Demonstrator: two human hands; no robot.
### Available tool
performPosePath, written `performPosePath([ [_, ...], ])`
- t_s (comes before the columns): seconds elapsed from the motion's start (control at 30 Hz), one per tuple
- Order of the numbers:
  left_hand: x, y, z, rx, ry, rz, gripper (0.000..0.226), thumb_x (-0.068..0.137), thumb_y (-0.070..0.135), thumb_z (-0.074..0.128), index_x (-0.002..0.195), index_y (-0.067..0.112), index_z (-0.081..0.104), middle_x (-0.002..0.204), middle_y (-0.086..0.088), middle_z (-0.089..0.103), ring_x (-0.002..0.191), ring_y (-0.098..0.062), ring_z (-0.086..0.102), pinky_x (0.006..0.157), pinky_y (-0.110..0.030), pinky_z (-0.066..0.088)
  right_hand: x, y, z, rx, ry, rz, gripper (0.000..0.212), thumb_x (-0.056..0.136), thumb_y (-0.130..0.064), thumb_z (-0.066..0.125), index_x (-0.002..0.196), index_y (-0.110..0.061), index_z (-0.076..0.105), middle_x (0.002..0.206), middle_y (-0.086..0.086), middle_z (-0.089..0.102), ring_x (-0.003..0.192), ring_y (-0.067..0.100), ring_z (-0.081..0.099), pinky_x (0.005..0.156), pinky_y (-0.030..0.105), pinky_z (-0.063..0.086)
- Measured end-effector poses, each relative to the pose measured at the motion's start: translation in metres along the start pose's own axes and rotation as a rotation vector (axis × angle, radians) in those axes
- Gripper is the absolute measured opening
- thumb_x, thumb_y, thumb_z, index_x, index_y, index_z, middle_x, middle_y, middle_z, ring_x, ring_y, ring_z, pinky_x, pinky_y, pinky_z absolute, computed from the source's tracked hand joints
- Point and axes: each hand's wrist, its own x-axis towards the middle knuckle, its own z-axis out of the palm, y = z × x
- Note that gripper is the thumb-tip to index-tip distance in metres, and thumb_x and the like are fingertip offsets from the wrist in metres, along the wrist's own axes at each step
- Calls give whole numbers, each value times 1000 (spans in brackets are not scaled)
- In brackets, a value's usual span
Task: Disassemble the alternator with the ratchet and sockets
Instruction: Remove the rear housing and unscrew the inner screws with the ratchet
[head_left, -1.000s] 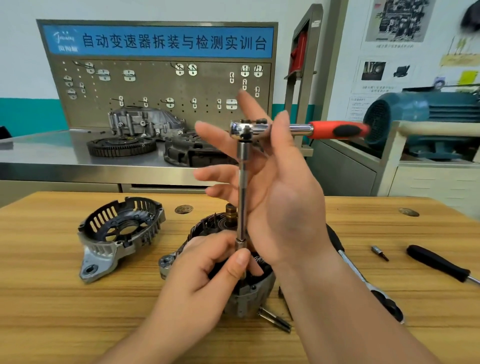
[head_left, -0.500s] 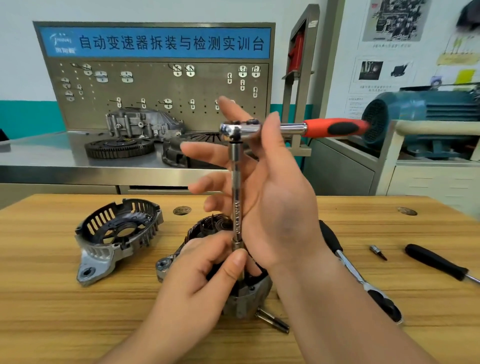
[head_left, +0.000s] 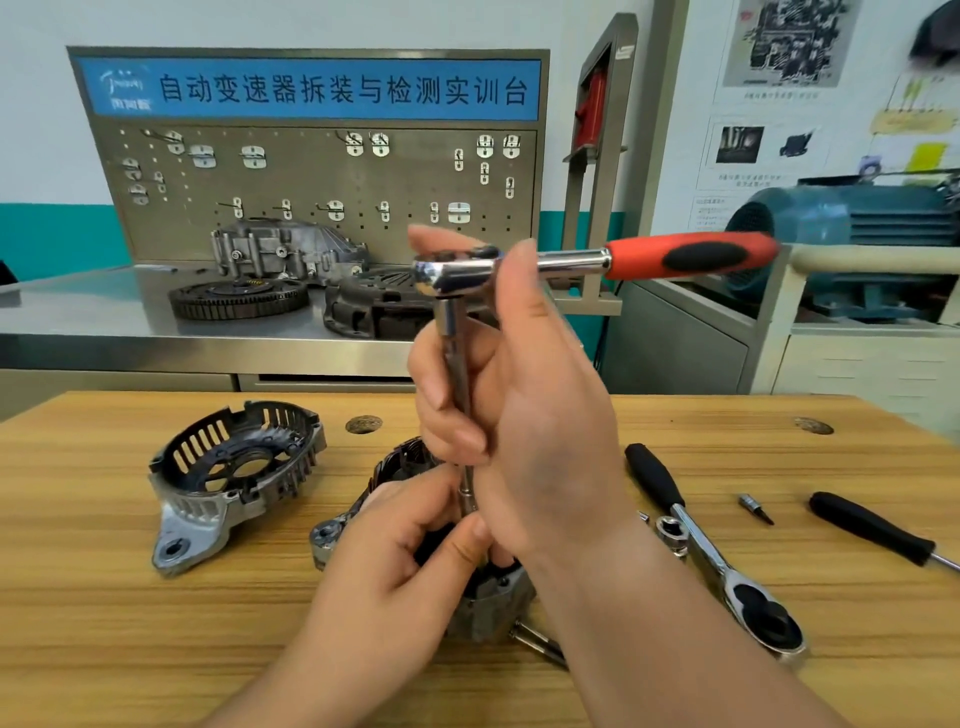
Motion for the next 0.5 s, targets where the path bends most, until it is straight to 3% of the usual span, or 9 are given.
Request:
performPosePath([
  [0.07, 0, 0, -1, 76, -7, 25, 22, 85, 42, 47, 88, 23, 58, 73, 17, 64, 68, 1, 57, 66, -15, 41, 2, 1, -5, 26, 27, 57, 69, 85, -56, 39, 114, 5, 53, 52, 1, 38, 36, 7, 23, 37, 18, 18],
  [0.2, 1, 0, -2, 70, -15, 22, 24, 84, 41, 46, 89, 22, 59, 73, 14, 66, 68, 0, 57, 68, -15, 41, 0, 2, -1, 42, 43, -39, 44, 88, -49, 43, 124, -28, 57, 57, -1, 44, 38, 6, 27, 37, 19, 21],
  [0.27, 2, 0, -2, 43, -6, 16, 26, 81, 41, 48, 88, 19, 60, 72, 10, 67, 66, 0, 58, 68, -17, 43, -2, 3, 3, 3, 30, -115, 32, 92, -41, 46, 122, -36, 57, 61, 1, 46, 39, 5, 30, 38, 15, 25],
  [0.37, 2, 0, -1, 48, 8, 16, 27, 79, 42, 50, 84, 18, 59, 67, 8, 65, 63, -2, 56, 65, -17, 42, -1, 2, 7, -14, -4, -139, 29, 93, -33, 47, 120, -32, 57, 62, 6, 43, 40, 3, 30, 38, 13, 27],
  [0.5, 1, 0, -1, 53, -13, 38, 25, 82, 43, 49, 90, 22, 60, 69, 18, 65, 66, 2, 56, 67, -16, 43, -1, -1, 2, 59, -13, -50, 43, 85, -50, 44, 117, -28, 61, 55, 0, 43, 38, 7, 26, 38, 18, 21],
])
